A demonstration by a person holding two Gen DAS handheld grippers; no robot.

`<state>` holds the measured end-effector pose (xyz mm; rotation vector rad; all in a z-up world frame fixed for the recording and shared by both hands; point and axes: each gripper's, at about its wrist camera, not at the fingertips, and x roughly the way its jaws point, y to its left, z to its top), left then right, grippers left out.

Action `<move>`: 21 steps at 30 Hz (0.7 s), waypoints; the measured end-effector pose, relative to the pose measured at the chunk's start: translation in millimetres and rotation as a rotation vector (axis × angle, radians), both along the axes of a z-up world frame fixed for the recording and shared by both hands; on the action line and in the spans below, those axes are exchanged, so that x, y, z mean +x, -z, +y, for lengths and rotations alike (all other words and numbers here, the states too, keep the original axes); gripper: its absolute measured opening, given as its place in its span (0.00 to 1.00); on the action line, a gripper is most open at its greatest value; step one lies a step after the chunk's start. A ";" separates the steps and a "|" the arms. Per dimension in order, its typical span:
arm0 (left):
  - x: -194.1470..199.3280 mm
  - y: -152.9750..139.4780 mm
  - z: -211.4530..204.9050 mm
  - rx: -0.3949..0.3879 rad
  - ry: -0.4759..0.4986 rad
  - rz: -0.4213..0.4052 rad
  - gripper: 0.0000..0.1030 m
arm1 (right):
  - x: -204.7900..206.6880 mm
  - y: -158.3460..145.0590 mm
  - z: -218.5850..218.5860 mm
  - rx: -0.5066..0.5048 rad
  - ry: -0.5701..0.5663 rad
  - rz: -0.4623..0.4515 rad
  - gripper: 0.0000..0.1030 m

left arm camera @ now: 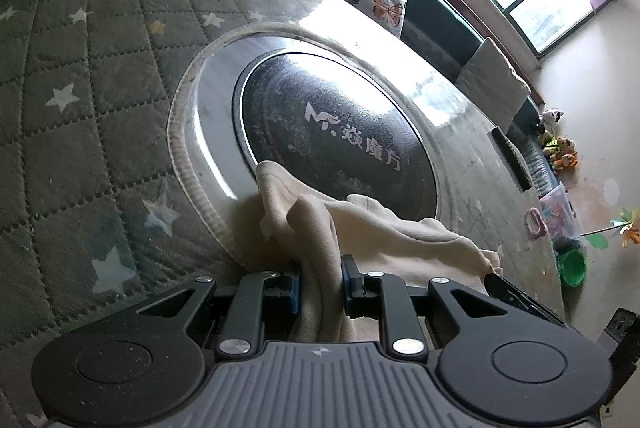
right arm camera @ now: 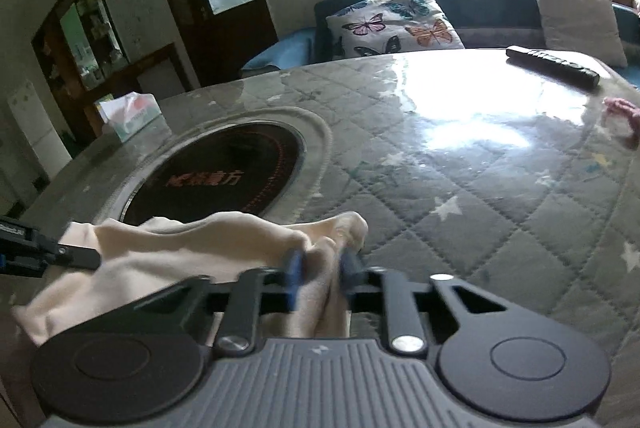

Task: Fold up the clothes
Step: 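Grasp the folded shirt edge with the left gripper while the right gripper grasps it, then lift the folded shirt with both grippers and carry it across the table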

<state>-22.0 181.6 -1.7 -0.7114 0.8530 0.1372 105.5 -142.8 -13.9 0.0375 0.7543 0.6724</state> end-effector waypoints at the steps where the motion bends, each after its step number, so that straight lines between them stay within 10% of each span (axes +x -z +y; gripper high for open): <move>1: 4.8 -3.1 -5.9 0.007 0.014 -0.006 0.20 | -1.7 -1.9 -1.9 0.013 0.004 -0.005 0.10; 21: 120.8 -44.7 -140.6 0.111 0.321 -0.095 0.16 | -4.3 -60.0 -139.7 0.060 0.285 -0.180 0.09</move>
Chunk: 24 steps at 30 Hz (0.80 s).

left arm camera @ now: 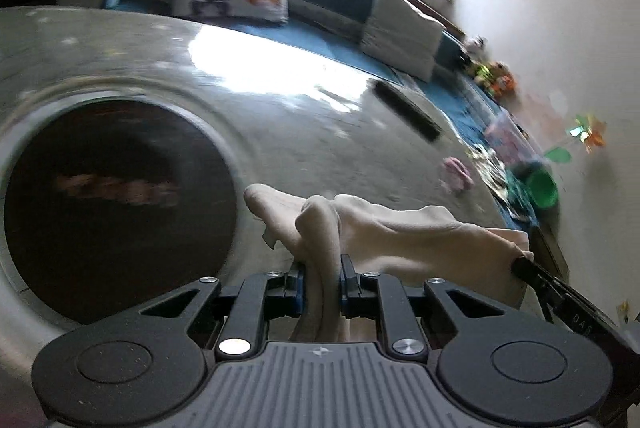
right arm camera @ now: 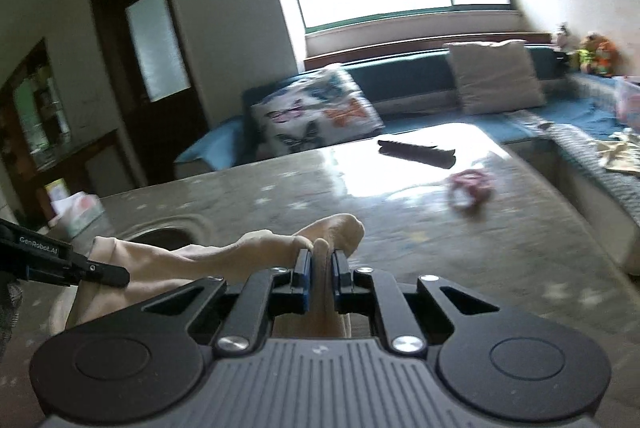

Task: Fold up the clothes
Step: 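Lift the folded shirt with both grippers and carry it across the table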

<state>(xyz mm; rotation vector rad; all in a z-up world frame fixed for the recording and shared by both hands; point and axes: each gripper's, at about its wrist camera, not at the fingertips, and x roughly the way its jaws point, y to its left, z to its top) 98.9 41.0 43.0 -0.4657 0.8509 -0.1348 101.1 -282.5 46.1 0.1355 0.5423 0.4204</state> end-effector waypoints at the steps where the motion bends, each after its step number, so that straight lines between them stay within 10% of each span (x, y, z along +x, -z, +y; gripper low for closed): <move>1: 7.2 0.2 -8.0 0.002 0.015 0.000 0.16 | 2.5 0.2 -7.1 -0.005 0.018 0.001 0.09; 14: 62.2 12.8 -71.6 0.110 0.124 0.007 0.22 | 31.8 22.2 -68.1 -0.038 0.202 0.043 0.11; 16: 63.6 15.0 -71.3 0.149 0.113 0.007 0.40 | 36.4 29.1 -71.1 -0.065 0.223 0.055 0.15; 24: 67.5 12.2 -75.1 0.184 0.137 -0.029 0.42 | 43.8 28.2 -53.5 -0.074 0.132 0.057 0.15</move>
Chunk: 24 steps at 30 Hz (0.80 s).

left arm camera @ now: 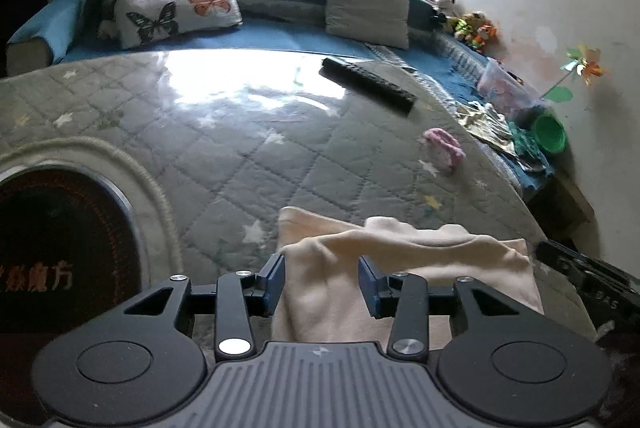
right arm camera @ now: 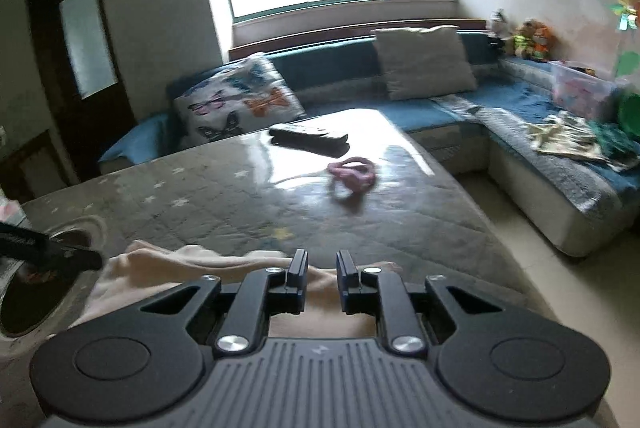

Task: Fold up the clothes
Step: 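Lift the folded shirt with both grippers and carry it across the table, then lower the folded shirt onto the table and open both grippers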

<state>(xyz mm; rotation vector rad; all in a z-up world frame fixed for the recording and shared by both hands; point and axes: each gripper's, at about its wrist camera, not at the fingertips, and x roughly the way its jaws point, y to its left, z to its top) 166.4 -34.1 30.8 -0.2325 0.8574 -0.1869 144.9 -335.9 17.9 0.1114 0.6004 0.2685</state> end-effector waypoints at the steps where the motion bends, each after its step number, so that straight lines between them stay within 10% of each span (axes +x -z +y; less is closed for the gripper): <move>1: 1.5 0.5 -3.4 0.000 0.011 0.000 0.42 | 2.4 0.1 5.6 -0.001 -0.021 0.004 0.15; 24: 47.1 31.9 -34.9 0.065 0.127 -0.011 0.41 | 26.5 19.2 63.4 -0.130 -0.152 0.036 0.28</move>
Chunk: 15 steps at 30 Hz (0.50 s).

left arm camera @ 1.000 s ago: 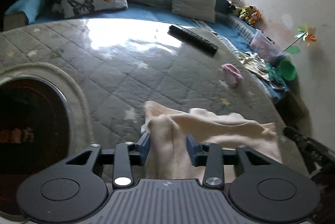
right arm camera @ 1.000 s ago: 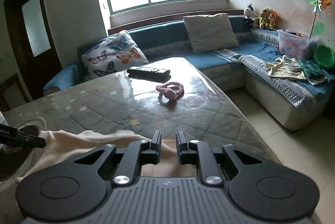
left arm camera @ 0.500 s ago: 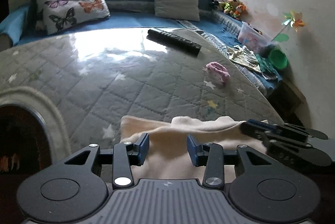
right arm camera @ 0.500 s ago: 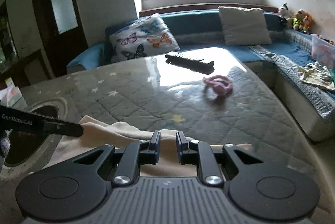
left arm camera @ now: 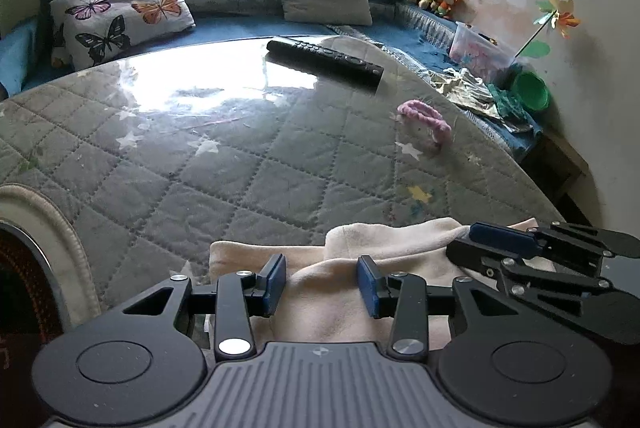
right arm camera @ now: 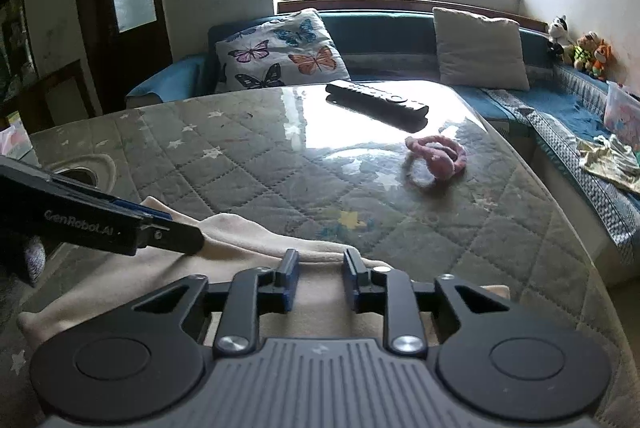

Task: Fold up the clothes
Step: 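Lower the folded shirt onto the table and open both grippers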

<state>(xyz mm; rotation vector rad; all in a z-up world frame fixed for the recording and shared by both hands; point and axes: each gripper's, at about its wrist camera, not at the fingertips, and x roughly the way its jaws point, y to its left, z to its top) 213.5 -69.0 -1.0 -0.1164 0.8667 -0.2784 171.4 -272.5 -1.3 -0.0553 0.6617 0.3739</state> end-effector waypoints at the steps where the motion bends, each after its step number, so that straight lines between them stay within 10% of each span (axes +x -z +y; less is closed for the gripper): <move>1: -1.4 -1.5 1.2 -0.004 -0.002 -0.004 0.41 | -1.5 -1.2 0.4 -0.003 -0.003 -0.003 0.33; 15: -66.9 -19.6 8.9 0.048 0.030 -0.053 0.57 | -61.1 -16.3 6.5 -0.041 -0.076 -0.035 0.58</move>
